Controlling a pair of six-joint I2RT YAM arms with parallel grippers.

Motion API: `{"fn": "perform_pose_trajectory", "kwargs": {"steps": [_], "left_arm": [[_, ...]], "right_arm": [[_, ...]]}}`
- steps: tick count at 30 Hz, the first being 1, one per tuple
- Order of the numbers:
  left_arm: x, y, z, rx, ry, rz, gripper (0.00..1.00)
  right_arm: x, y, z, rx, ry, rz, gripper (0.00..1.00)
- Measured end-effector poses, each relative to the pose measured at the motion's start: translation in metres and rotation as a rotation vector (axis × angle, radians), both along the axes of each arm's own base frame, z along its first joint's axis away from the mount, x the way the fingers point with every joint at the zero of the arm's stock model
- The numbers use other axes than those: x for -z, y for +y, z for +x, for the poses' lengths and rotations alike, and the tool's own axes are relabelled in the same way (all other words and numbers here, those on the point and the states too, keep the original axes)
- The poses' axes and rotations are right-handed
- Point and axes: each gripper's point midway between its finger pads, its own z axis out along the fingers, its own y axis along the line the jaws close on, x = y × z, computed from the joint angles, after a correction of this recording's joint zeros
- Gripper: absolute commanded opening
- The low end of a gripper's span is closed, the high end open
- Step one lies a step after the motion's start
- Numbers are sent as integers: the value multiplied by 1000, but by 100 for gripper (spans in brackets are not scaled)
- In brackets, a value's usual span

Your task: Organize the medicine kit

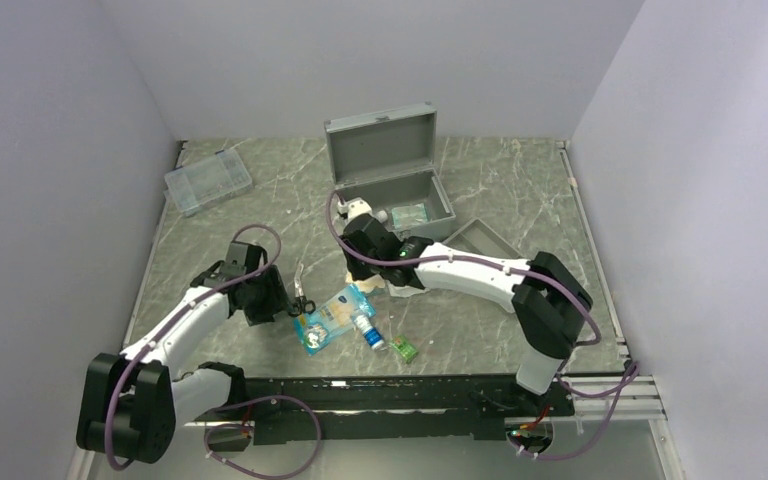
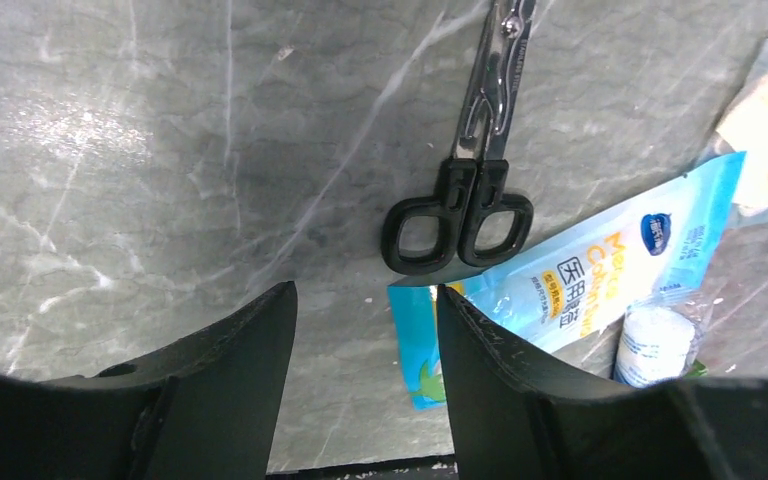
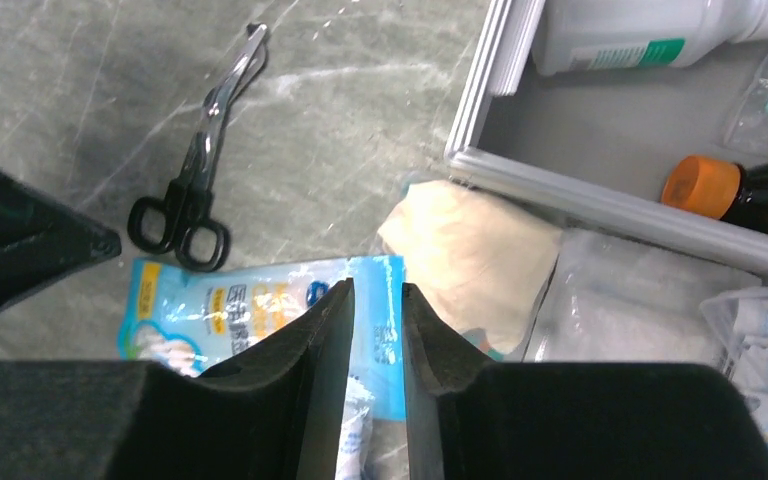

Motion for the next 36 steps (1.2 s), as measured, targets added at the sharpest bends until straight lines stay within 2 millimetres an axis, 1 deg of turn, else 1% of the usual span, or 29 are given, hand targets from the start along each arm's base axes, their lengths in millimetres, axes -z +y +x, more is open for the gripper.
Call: {"fn": "perform_pose_trajectory", "kwargs": {"steps": [3, 6, 11, 15, 22, 25, 36], "left_arm": [[1, 3, 2, -4, 19, 29, 54], [0, 4, 8, -7, 34, 51, 51], [-2, 5, 19, 2, 47, 84, 48], [2, 2, 21, 26, 66, 102, 46], [12, -4, 14, 76, 111, 123, 43], [15, -3, 12, 91, 119, 145, 43], [13, 1, 21, 105, 130, 222, 41]], "right_arm": [[-5, -1, -11, -15, -6, 18, 27], [-12, -4, -22, -28, -9, 40, 28], [-19, -7, -34, -38, -15, 70, 28], [-20, -11, -38, -33, -13, 82, 28], [-19, -12, -43, -34, -10, 90, 28], [-19, -12, -44, -37, -10, 90, 28], [-17, -14, -48, -34, -4, 96, 28]]}}
